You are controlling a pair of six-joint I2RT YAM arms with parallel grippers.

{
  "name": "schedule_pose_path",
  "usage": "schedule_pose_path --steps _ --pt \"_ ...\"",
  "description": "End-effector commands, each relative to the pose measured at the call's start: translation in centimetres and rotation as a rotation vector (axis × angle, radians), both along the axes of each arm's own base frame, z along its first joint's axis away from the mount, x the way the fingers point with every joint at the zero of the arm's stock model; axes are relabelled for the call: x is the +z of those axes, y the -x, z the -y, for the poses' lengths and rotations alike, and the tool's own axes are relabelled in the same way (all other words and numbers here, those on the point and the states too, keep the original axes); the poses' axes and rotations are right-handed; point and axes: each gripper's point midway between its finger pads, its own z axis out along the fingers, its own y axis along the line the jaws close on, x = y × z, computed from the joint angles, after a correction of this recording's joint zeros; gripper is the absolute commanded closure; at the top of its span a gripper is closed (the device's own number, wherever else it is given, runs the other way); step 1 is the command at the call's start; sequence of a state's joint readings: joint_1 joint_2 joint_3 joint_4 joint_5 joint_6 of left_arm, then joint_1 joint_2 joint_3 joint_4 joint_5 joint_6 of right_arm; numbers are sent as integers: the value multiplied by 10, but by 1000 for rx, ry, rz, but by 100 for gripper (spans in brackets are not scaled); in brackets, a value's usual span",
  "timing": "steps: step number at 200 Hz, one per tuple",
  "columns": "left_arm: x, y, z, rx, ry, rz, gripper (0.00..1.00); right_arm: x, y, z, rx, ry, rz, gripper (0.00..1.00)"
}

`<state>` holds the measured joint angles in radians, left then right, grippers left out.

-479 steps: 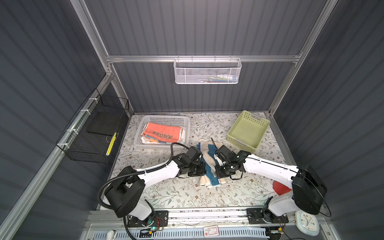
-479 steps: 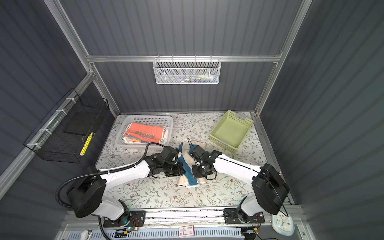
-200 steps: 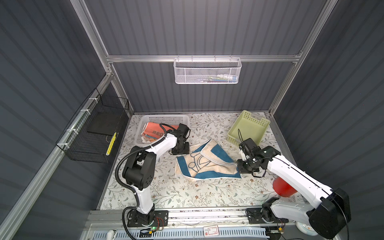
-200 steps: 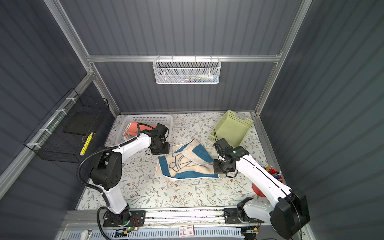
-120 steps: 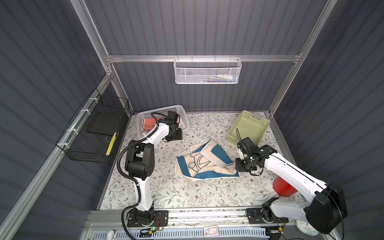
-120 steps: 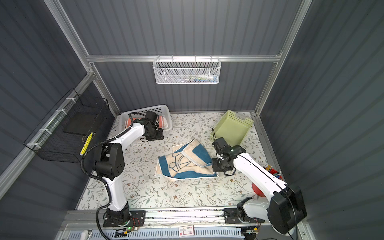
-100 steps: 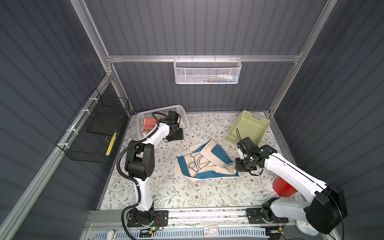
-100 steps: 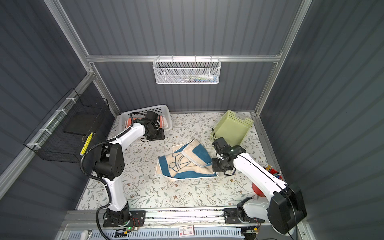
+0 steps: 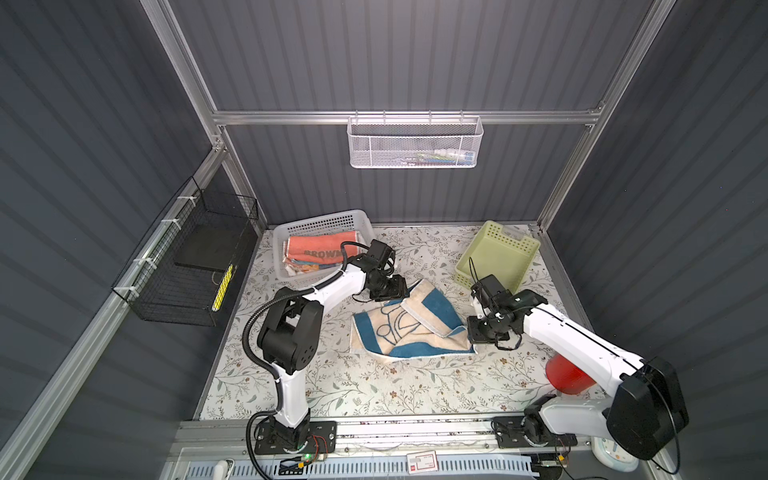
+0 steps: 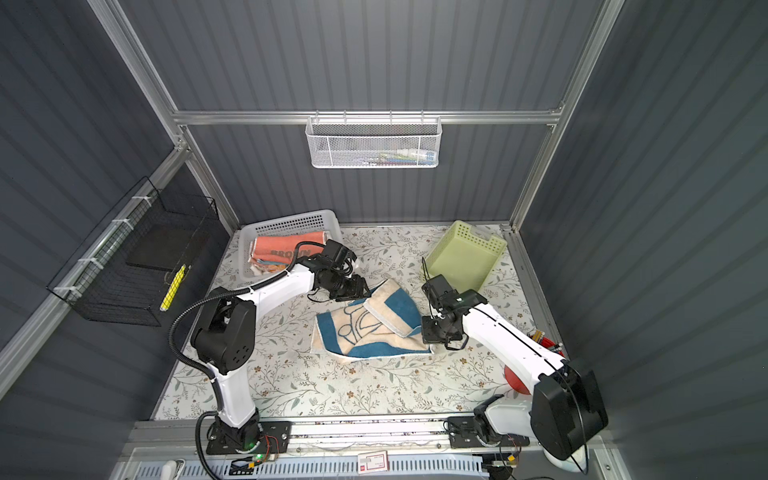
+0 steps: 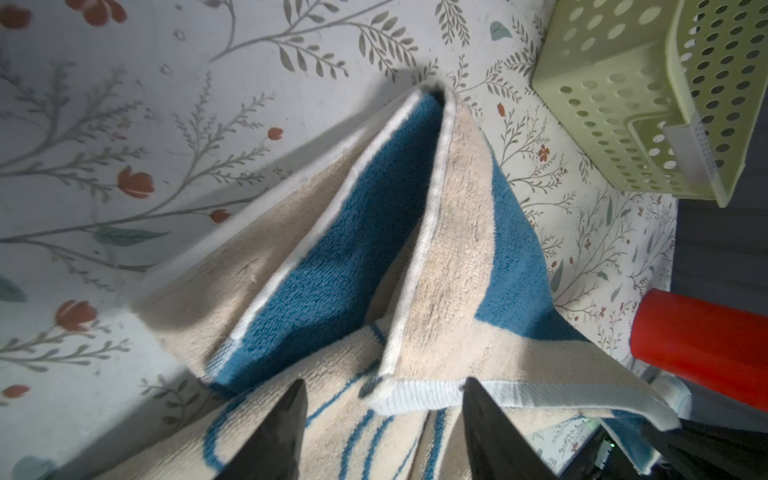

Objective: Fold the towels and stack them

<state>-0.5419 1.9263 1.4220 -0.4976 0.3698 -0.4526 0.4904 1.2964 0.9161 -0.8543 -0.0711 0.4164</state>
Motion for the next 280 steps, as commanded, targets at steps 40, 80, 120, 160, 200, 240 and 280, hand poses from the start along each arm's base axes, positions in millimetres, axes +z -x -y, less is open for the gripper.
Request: schedule_pose_path --steps 40,80,120,160,200,240,280 --pt "-19 18 28 -17 111 -115 42 -7 4 -1 11 -10 -19 100" --pt "-12 16 36 -16 146 -121 65 -2 2 -1 15 -7 -13 100" --pt "60 -1 35 -17 160 32 100 38 -4 11 35 49 67 100" --pt "200 -9 21 -13 194 309 100 142 -25 23 45 84 292 100" --pt "355 11 -15 33 244 630 100 277 -33 32 68 57 581 100" --pt "463 69 -54 63 407 890 100 379 -9 37 136 -24 832 100" --pt "511 121 -75 21 527 969 100 446 27 40 190 -133 1046 100"
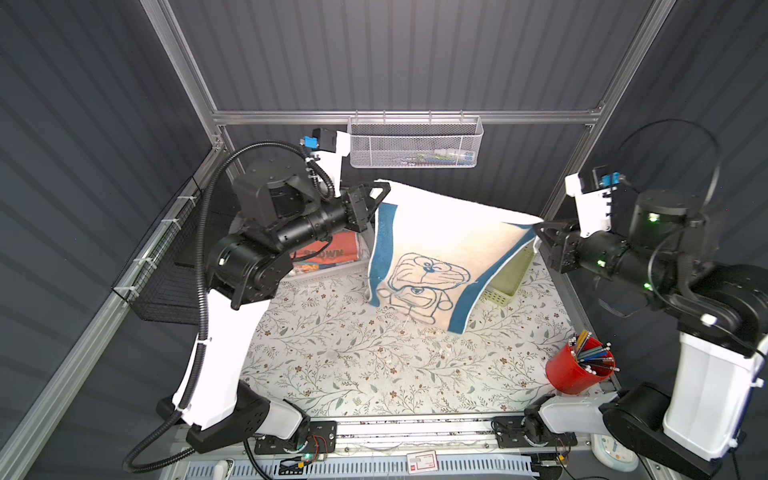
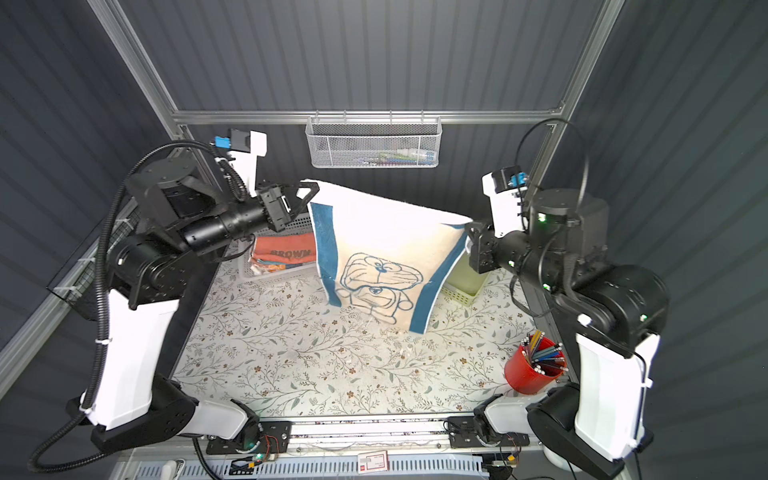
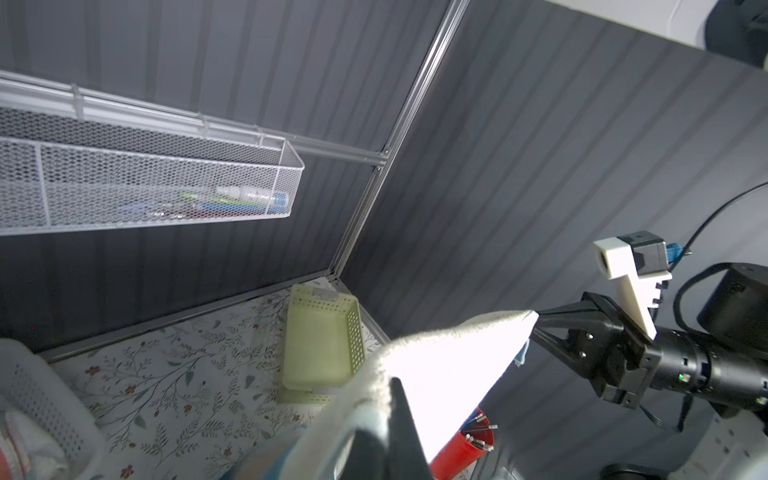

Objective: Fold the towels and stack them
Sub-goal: 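Lift the towel high by two corners with both grippers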

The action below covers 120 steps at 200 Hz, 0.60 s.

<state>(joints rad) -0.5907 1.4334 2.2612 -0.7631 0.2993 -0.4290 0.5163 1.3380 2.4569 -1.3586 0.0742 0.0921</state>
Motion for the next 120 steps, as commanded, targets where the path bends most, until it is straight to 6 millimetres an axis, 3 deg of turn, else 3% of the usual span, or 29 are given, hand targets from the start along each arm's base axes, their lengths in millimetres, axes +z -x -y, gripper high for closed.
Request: schedule_pose_path --steps 1,49,69,120 --pt "11 12 -15 17 11 27 100 4 24 18 -5 41 29 100" --pt "46 48 -26 -45 86 103 100 59 51 35 -17 -70 236 100" --pt "61 53 -29 -48 99 148 100 85 63 40 -14 -126 340 100" --pt "89 63 -29 -73 130 293 100 142 92 32 106 -262 558 100"
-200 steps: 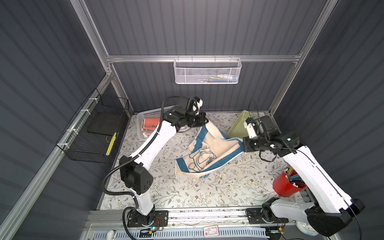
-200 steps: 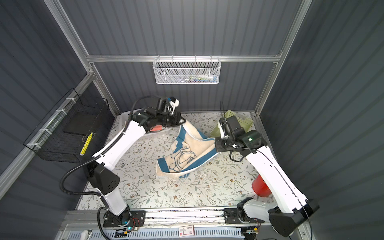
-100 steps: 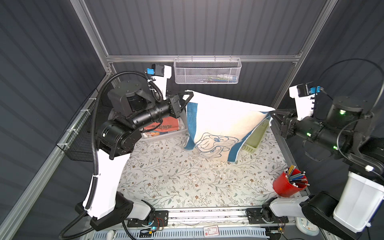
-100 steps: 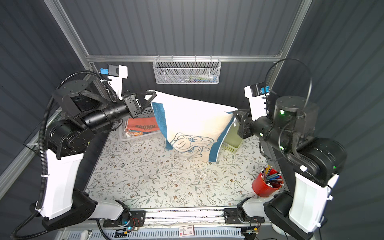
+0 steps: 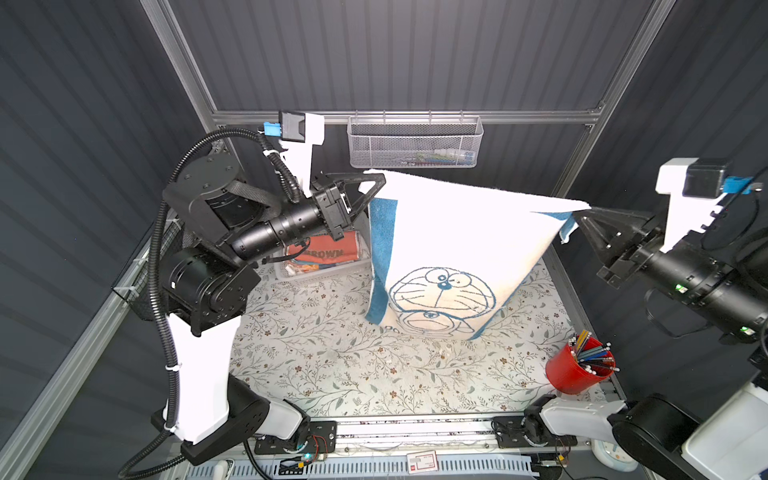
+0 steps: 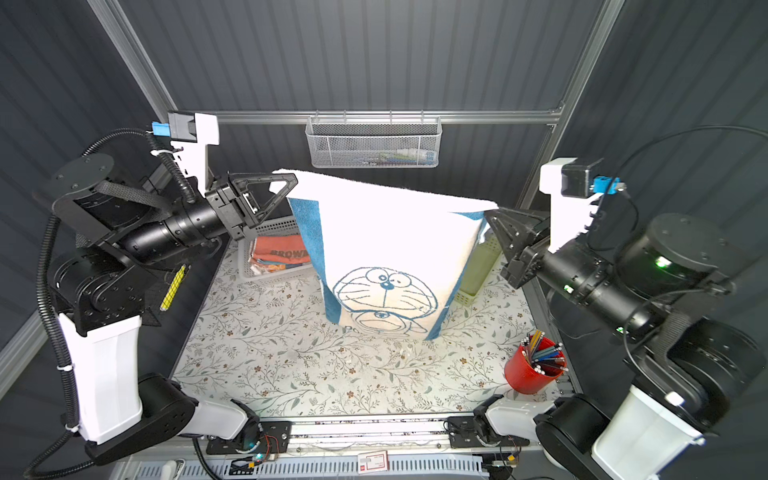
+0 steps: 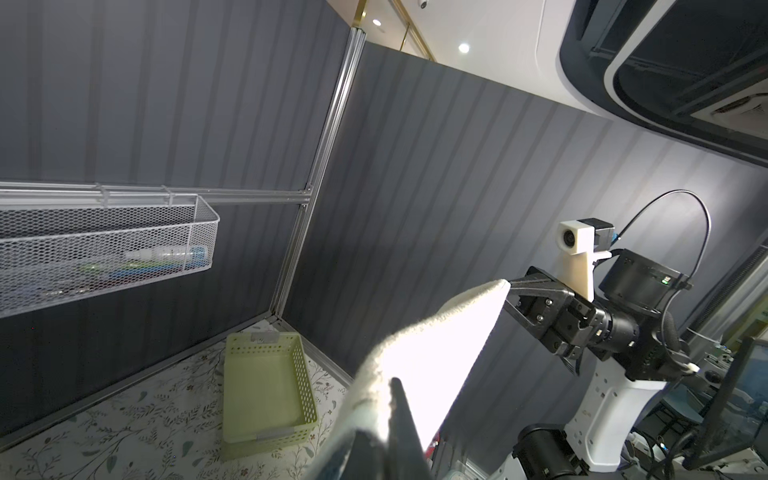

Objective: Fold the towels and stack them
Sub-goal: 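Lower the towel and lay it lengthwise on the table with both grippers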

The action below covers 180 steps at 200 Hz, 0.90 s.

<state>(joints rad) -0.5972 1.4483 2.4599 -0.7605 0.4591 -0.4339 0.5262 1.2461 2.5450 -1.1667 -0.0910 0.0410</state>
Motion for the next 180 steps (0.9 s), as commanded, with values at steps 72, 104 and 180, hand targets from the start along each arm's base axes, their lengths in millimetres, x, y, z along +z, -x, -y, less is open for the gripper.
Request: schedule_pose_path --steps 72,104,180 --pt "-34 -104 -2 354 -179 69 100 25 -88 11 -309 24 113 100" --pt "-131 -183 12 400 -325 -164 100 -71 -178 -31 -247 81 -209 100" --pt "-421 -232 46 282 -607 -656 100 -380 -272 -119 -53 214 -898 100"
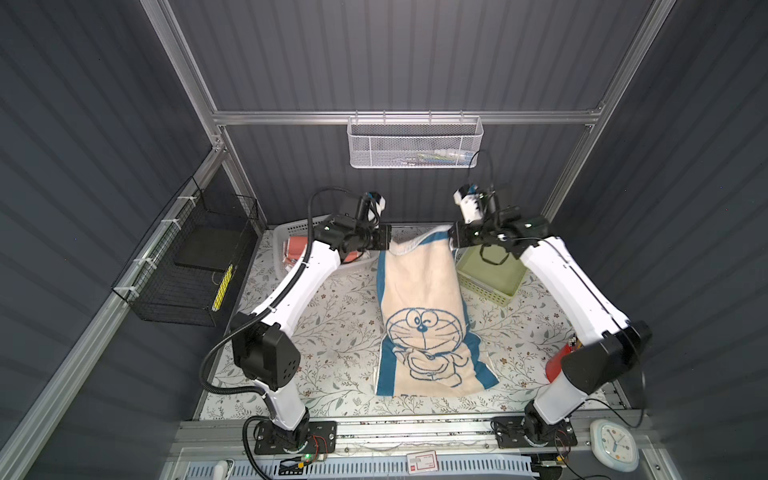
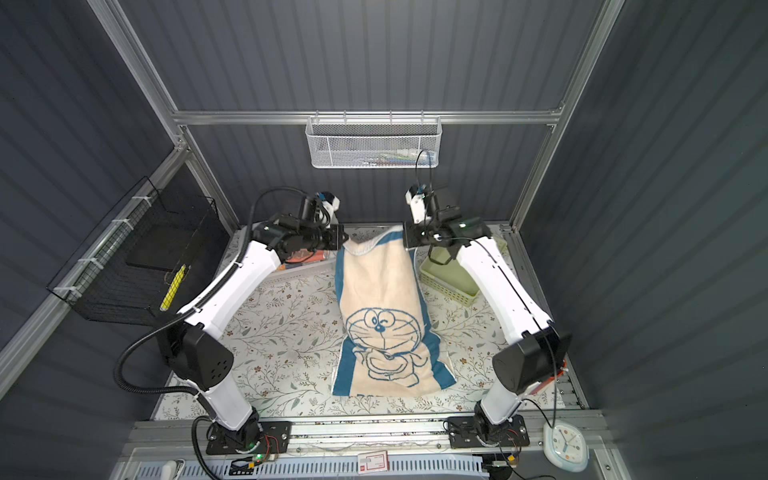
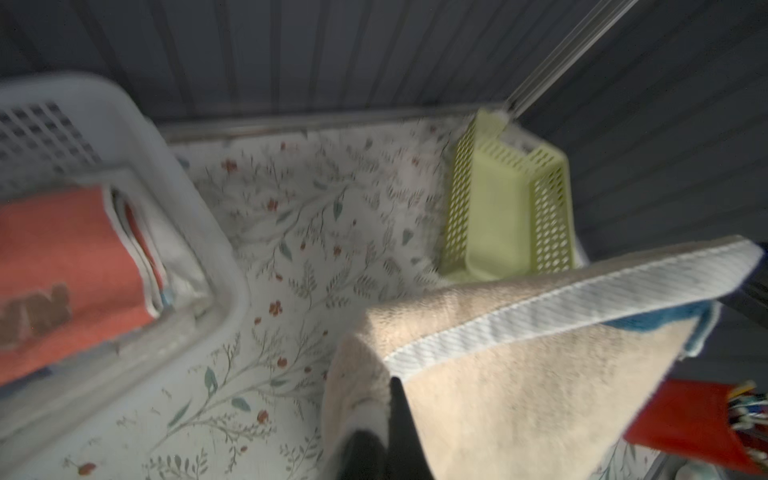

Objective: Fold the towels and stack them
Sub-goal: 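Lower the towel and lay it lengthwise on the table with both grippers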

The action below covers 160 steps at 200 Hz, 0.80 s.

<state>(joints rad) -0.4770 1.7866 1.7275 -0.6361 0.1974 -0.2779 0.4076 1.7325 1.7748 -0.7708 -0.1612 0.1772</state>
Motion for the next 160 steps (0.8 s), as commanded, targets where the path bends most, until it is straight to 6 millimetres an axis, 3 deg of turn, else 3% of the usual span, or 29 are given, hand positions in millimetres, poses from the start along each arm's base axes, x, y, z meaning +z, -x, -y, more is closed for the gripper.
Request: schedule_pose_path --steps 1,31,64,114,160 --pt "-19 -2 13 -23 50 -19 100 -22 -6 -15 16 -51 -50 100" --pt "-87 -4 15 -32 -14 -134 100 -89 -16 -20 36 56 -148 100" --pt "-134 -22 2 2 -119 -168 100 -136 -24 -1 2 207 -208 100" --pt "-166 -59 -22 64 -185 -181 100 -173 -25 40 -81 359 -293 100" --pt "-176 -79 -64 147 -236 -193 100 -181 -24 72 -177 406 -344 100"
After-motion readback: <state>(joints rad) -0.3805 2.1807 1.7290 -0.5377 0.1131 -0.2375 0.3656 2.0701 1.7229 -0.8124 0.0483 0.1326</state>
